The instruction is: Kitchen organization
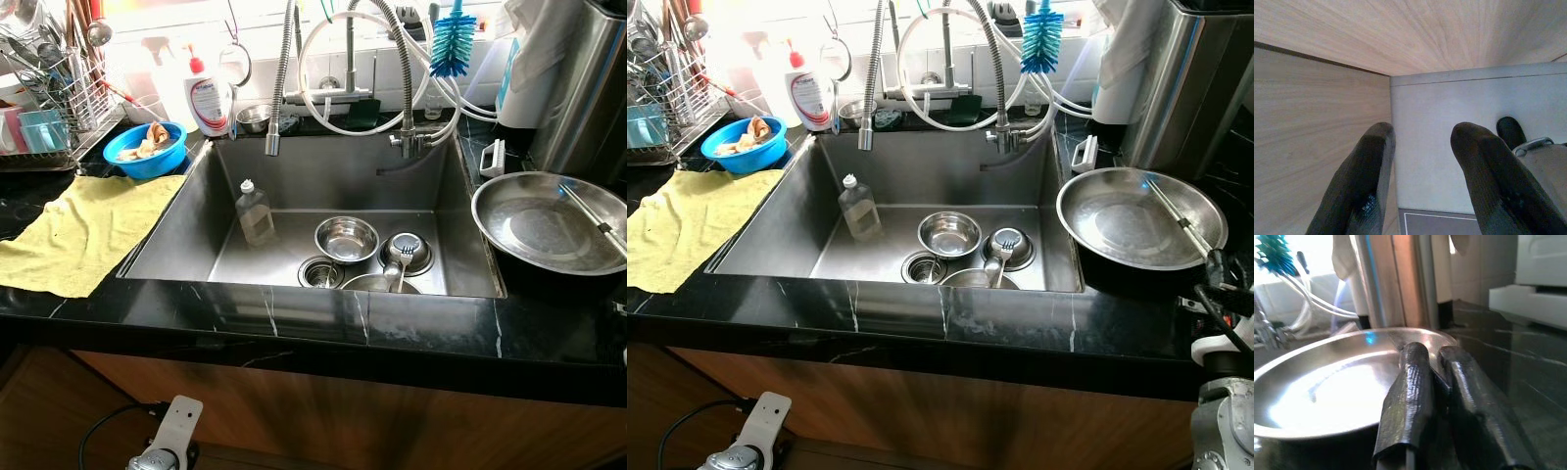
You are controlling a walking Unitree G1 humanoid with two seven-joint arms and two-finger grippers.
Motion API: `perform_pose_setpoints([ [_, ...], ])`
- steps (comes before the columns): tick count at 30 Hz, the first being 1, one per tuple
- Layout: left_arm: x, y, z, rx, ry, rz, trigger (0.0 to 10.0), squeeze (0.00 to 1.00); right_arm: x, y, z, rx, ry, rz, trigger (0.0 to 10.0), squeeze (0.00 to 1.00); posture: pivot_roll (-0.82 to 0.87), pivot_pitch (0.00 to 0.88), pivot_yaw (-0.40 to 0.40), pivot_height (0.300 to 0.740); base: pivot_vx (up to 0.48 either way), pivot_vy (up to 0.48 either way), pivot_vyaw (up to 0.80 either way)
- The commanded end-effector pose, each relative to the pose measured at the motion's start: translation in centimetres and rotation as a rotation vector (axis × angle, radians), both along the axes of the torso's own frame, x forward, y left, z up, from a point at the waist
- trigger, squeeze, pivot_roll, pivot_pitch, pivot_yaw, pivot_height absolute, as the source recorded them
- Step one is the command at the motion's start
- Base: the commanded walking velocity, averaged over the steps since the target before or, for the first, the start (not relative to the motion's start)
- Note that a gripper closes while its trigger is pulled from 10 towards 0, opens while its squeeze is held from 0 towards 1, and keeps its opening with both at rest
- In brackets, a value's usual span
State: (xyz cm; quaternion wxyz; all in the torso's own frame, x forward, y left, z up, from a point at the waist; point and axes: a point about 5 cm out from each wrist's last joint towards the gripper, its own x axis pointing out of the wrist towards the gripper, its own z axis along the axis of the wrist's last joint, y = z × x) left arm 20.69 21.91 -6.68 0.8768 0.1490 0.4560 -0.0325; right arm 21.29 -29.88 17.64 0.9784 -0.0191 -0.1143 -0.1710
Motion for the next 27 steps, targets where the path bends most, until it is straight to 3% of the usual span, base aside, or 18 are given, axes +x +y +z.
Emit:
perform_pose_setpoints([
  [1,-0.2,0.9,0.1,0.029,0.003,0.008,10.0,0.00,0.4,0.7,1.7,-0.019,-0.056,0.028,0.0,0.00,-0.19,0.000,0.116,0.740,0.000,0.000,0.00],
  [4,-0.1,0.9,0.1,0.030,0.000,0.008,10.0,0.00,1.0,2.0,3.7,-0.045,-0.128,0.095,0.0,0.00,-0.19,0.000,0.116,0.740,0.000,0.000,0.00],
  [5,-0.1,0.9,0.2,0.030,-0.001,0.009,10.0,0.00,1.4,2.7,4.9,-0.058,-0.168,0.125,3.8,0.00,-0.19,0.000,0.115,0.740,0.000,0.000,0.00],
  [6,-0.1,0.9,0.2,0.029,-0.002,0.010,10.0,0.00,1.6,3.1,5.6,-0.070,-0.189,0.139,5.3,0.00,-0.19,0.000,0.115,0.740,0.000,0.000,0.00],
  [7,0.0,0.8,0.2,0.029,-0.002,0.010,10.0,0.00,1.7,3.4,6.0,-0.072,-0.201,0.148,10.0,0.00,-0.19,0.000,0.114,0.740,0.000,0.000,0.00],
  [13,-0.2,0.7,0.1,0.027,0.000,0.014,10.0,0.00,2.4,4.6,7.6,-0.084,-0.239,0.210,10.0,0.00,-0.20,0.000,0.109,0.740,0.000,0.000,0.00],
  [17,-0.2,0.5,0.0,0.023,0.001,0.020,10.0,0.00,3.6,6.6,7.9,-0.080,-0.216,0.350,10.0,0.00,-0.20,0.000,0.102,0.740,0.000,0.000,0.00],
  [22,-0.3,0.5,-0.1,0.021,0.000,0.022,10.0,0.00,4.4,8.0,8.3,-0.067,-0.208,0.455,10.0,0.00,-0.20,0.000,0.101,0.740,0.000,0.000,0.00],
  [25,-0.3,0.4,-0.1,0.021,0.000,0.024,10.0,0.00,5.3,9.1,8.2,-0.104,-0.158,0.538,10.0,0.00,-0.20,0.000,0.102,0.740,0.000,0.000,0.00],
  [27,-0.2,0.4,-0.1,0.021,0.000,0.024,10.0,0.00,6.6,9.7,7.4,-0.156,-0.059,0.586,10.0,0.00,-0.20,0.000,0.102,0.740,0.000,0.000,0.00],
])
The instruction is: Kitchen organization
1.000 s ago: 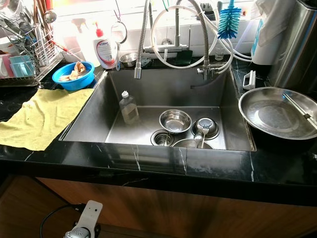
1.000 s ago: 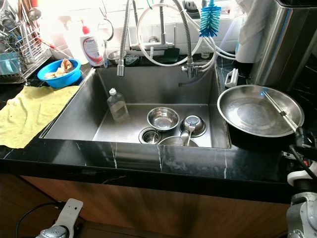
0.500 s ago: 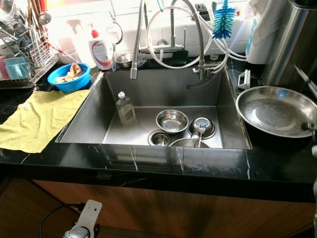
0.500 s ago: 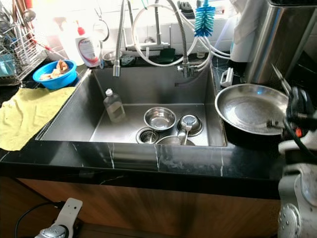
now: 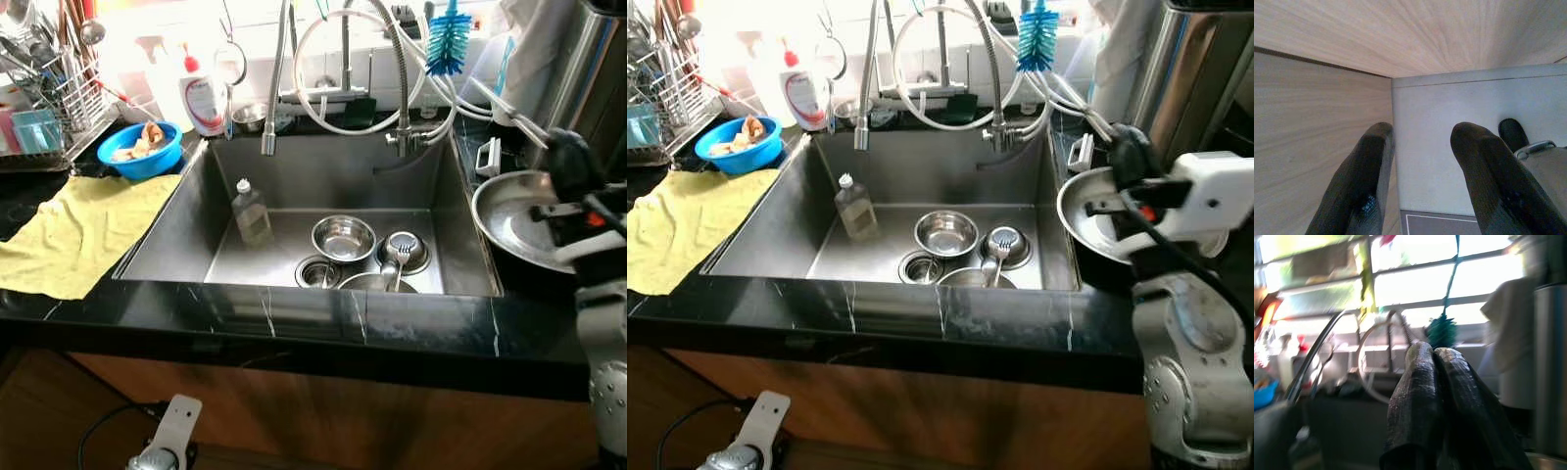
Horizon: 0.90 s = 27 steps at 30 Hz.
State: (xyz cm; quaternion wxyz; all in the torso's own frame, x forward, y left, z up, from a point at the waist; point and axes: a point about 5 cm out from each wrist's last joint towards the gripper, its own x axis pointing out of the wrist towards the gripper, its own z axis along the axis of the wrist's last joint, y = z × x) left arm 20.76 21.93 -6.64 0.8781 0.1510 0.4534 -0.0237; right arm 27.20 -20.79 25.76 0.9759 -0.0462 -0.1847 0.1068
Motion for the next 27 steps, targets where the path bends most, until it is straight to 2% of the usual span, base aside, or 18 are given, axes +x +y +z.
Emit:
perform_pose_setpoints([
  [1,-0.3,0.3,-0.1,0.009,0.008,0.011,10.0,0.00,0.8,0.6,-0.8,-0.036,0.061,0.038,10.0,0.00,-0.20,0.000,0.102,0.740,0.000,0.000,0.00],
  [3,-0.3,0.3,-0.1,0.009,0.007,0.012,10.0,0.00,1.1,1.1,-1.0,-0.033,0.096,0.085,10.0,0.00,-0.20,0.000,0.102,0.740,0.000,0.000,0.00],
  [4,-0.3,0.3,-0.1,0.009,0.007,0.013,10.0,0.00,1.4,1.2,-1.2,-0.048,0.114,0.100,10.0,0.00,-0.20,0.000,0.102,0.740,0.000,0.000,0.00],
  [5,-0.3,0.3,-0.1,0.009,0.007,0.014,10.0,0.00,1.9,1.6,-2.0,-0.077,0.174,0.142,10.0,0.00,-0.20,0.000,0.102,0.740,0.000,0.000,0.00],
  [7,-0.3,0.3,-0.1,0.008,0.007,0.014,10.0,0.00,2.5,1.7,-2.8,-0.110,0.221,0.150,10.0,0.00,-0.20,0.000,0.102,0.740,0.000,0.000,0.00],
  [16,-0.3,0.3,-0.1,0.005,0.009,0.017,10.0,0.00,4.7,1.7,-4.3,-0.075,0.313,0.208,10.0,0.00,-0.19,0.000,0.103,0.740,0.000,0.000,0.00],
  [22,-0.3,0.3,-0.1,0.003,0.012,0.017,10.0,0.00,5.6,1.5,-5.5,-0.097,0.392,0.208,10.0,0.00,-0.19,0.000,0.100,0.740,0.000,0.000,0.00],
  [23,-0.3,0.3,-0.1,0.003,0.012,0.018,10.0,0.00,5.6,1.6,-5.5,-0.096,0.389,0.212,10.0,0.07,-0.19,0.000,0.099,0.740,0.000,0.000,0.00],
  [24,-0.3,0.3,-0.1,0.003,0.013,0.019,10.0,0.00,5.7,1.7,-5.4,-0.098,0.384,0.221,10.0,0.40,-0.19,0.000,0.100,0.740,0.000,0.000,0.00],
  [25,-0.3,0.3,-0.1,0.003,0.013,0.019,10.0,0.00,5.7,1.7,-5.4,-0.098,0.383,0.222,10.0,0.40,-0.19,0.000,0.100,0.740,0.000,0.000,0.00],
  [26,-0.3,0.3,-0.1,0.002,0.013,0.019,10.0,0.00,5.7,1.7,-5.4,-0.096,0.383,0.219,10.0,0.90,-0.19,0.000,0.100,0.740,0.000,0.000,0.00],
  [27,-0.3,0.3,-0.1,0.002,0.013,0.019,10.0,0.00,5.7,1.7,-5.4,-0.096,0.383,0.219,10.0,0.90,-0.19,0.000,0.100,0.740,0.000,0.000,0.00],
])
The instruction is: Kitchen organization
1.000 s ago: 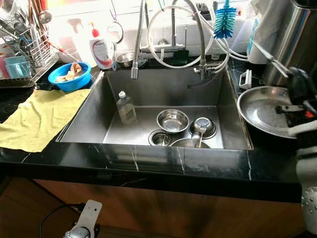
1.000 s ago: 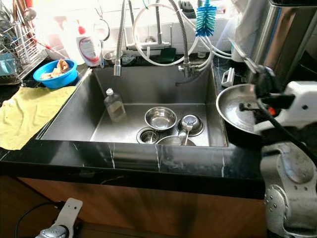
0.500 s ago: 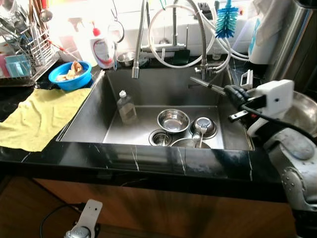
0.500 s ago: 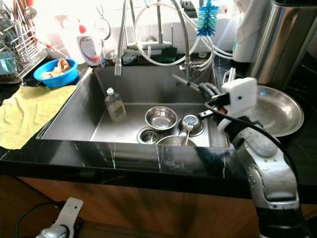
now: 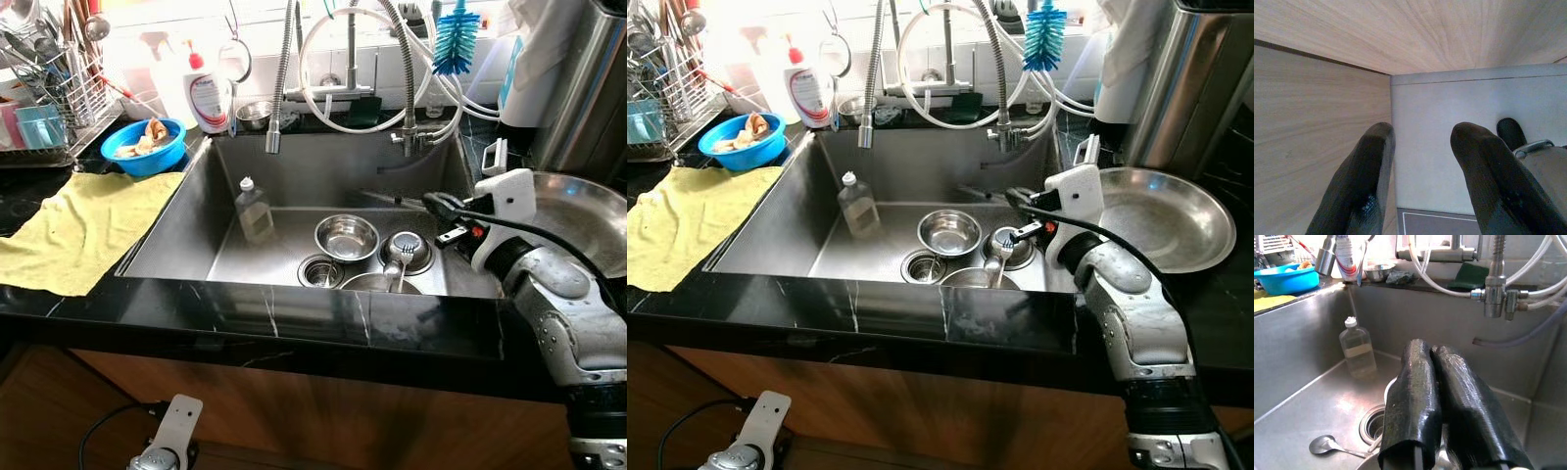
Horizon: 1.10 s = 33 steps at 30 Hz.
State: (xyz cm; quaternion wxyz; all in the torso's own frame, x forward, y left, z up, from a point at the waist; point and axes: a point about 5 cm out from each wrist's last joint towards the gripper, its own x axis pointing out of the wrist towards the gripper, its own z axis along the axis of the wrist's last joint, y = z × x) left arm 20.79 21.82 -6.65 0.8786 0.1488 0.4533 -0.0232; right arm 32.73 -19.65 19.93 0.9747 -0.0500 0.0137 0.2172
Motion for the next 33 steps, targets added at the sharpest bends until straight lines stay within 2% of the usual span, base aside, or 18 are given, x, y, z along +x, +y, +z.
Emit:
perform_pose_setpoints([
  [1,-0.4,0.4,-0.1,0.006,0.014,0.015,10.0,0.00,0.3,0.5,0.5,0.002,-0.014,0.021,10.0,1.00,-0.19,0.000,0.102,0.740,0.000,0.000,0.00],
  [11,-0.3,0.3,-0.1,0.006,0.012,0.010,10.0,0.00,0.4,0.5,0.4,-0.013,-0.017,0.030,10.0,1.00,-0.19,0.000,0.104,0.740,0.000,0.000,0.00],
  [14,-0.2,0.3,-0.1,0.007,0.010,0.008,10.0,0.00,0.5,0.4,0.8,-0.035,-0.060,-0.008,10.0,1.00,-0.19,0.000,0.104,0.740,0.000,0.000,0.00],
  [15,-0.2,0.4,-0.1,0.008,0.010,0.008,10.0,0.00,0.6,0.2,1.0,-0.035,-0.070,-0.030,10.0,0.57,-0.19,0.000,0.109,0.740,0.000,0.000,0.00],
  [16,-0.3,0.4,-0.1,0.009,0.010,0.008,10.0,0.00,0.6,0.0,1.3,-0.039,-0.088,-0.063,10.0,0.00,-0.19,0.000,0.110,0.740,0.000,0.000,0.00],
  [20,-0.3,0.5,0.0,0.013,0.009,0.007,10.0,0.00,0.4,-1.4,3.1,-0.007,-0.164,-0.205,10.0,0.00,-0.19,0.000,0.112,0.740,0.000,0.000,0.00],
  [23,-0.3,0.6,0.0,0.017,0.010,0.002,10.0,0.00,-0.6,-3.3,4.6,0.004,-0.216,-0.379,10.0,0.00,-0.20,0.000,0.116,0.740,0.000,0.000,0.00],
  [27,-0.3,0.6,0.0,0.019,0.010,-0.001,10.0,0.00,-1.2,-4.1,5.1,0.002,-0.238,-0.441,10.0,0.00,-0.20,0.000,0.119,0.740,0.000,0.000,0.00],
  [29,-0.3,0.6,0.0,0.020,0.011,-0.006,10.0,0.00,-2.0,-4.9,5.7,0.018,-0.268,-0.515,10.0,0.03,-0.20,0.000,0.121,0.740,0.000,0.000,0.00],
  [30,-0.3,0.6,0.0,0.020,0.011,-0.008,10.0,0.00,-2.3,-5.5,5.8,0.039,-0.268,-0.556,10.0,1.00,-0.21,0.000,0.121,0.740,0.000,0.000,0.00],
  [31,-0.3,0.6,0.0,0.021,0.012,-0.010,10.0,0.00,-3.0,-6.6,5.8,0.067,-0.258,-0.641,10.0,1.00,-0.21,0.000,0.122,0.740,0.000,0.000,0.00],
  [33,-0.3,0.6,0.0,0.022,0.013,-0.011,10.0,0.00,-3.3,-7.1,5.8,0.075,-0.252,-0.679,10.0,1.00,-0.21,0.000,0.122,0.740,0.000,0.000,0.00],
])
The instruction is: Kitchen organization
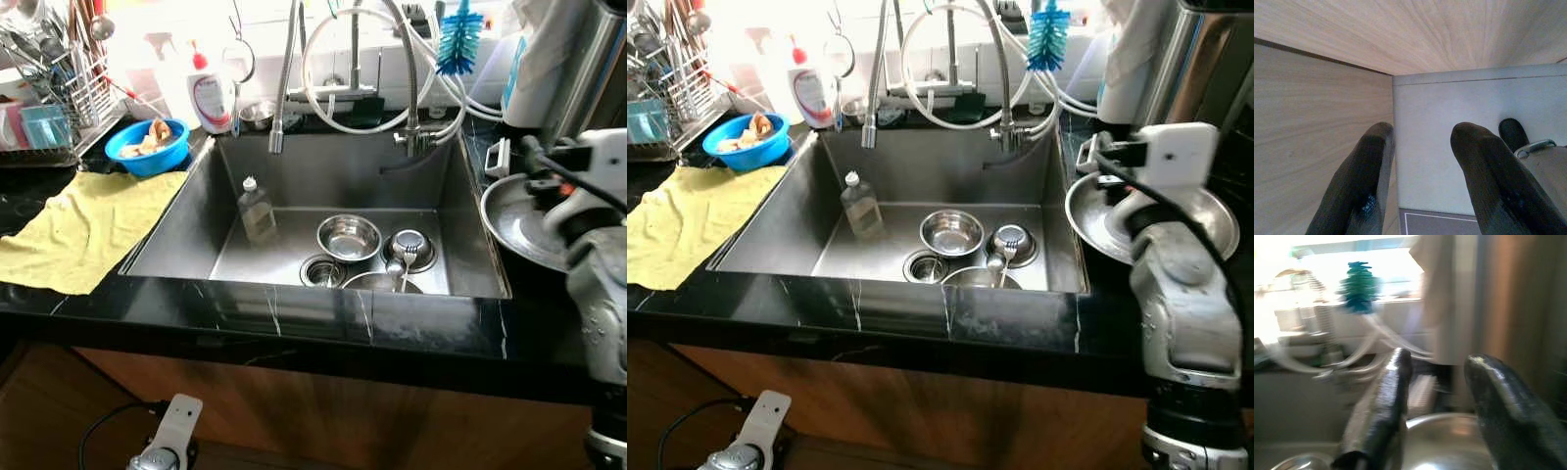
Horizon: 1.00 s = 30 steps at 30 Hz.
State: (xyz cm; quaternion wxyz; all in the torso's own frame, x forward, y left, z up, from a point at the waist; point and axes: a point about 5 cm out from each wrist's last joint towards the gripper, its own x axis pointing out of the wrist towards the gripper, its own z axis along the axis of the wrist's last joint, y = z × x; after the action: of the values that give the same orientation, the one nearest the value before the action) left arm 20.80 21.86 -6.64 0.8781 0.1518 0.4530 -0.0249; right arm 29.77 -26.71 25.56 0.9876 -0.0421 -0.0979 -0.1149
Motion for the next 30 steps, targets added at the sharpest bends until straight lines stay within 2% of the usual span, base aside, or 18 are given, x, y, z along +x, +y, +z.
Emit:
perform_pose_setpoints([
  [1,-0.3,0.6,-0.1,0.019,0.016,-0.010,10.0,0.00,-0.8,-1.0,-0.2,0.052,0.010,-0.092,10.0,1.00,-0.21,0.000,0.124,0.740,0.000,0.000,0.00],
  [2,-0.3,0.6,-0.1,0.019,0.016,-0.010,10.0,0.00,-0.8,-1.0,-0.2,0.052,0.010,-0.092,10.0,1.00,-0.21,0.000,0.124,0.740,0.000,0.000,0.00],
  [5,-0.3,0.6,-0.1,0.018,0.016,-0.012,10.0,0.00,-1.7,-2.4,-2.0,0.105,0.074,-0.186,10.0,1.00,-0.21,0.000,0.121,0.740,0.000,0.000,0.00],
  [9,-0.3,0.5,0.0,0.016,0.015,-0.013,10.0,0.00,-2.2,-2.1,-3.0,0.159,0.106,-0.191,10.0,1.00,-0.21,0.000,0.121,0.740,0.000,0.000,0.00],
  [14,-0.2,0.5,0.0,0.015,0.013,-0.011,10.0,0.00,-2.6,-2.4,-3.1,0.170,0.118,-0.222,10.0,1.00,-0.20,0.000,0.121,0.740,0.000,0.000,0.00],
  [15,-0.3,0.5,0.0,0.014,0.018,-0.010,10.0,0.00,-2.9,-2.9,-3.1,0.200,0.118,-0.250,10.0,0.00,-0.20,0.000,0.122,0.740,0.000,0.000,0.00],
  [30,-0.3,0.3,-0.1,0.009,0.017,-0.009,10.0,0.00,-3.5,-4.1,-3.6,0.314,0.126,-0.349,10.0,0.00,-0.20,0.000,0.121,0.740,0.000,0.000,0.00],
])
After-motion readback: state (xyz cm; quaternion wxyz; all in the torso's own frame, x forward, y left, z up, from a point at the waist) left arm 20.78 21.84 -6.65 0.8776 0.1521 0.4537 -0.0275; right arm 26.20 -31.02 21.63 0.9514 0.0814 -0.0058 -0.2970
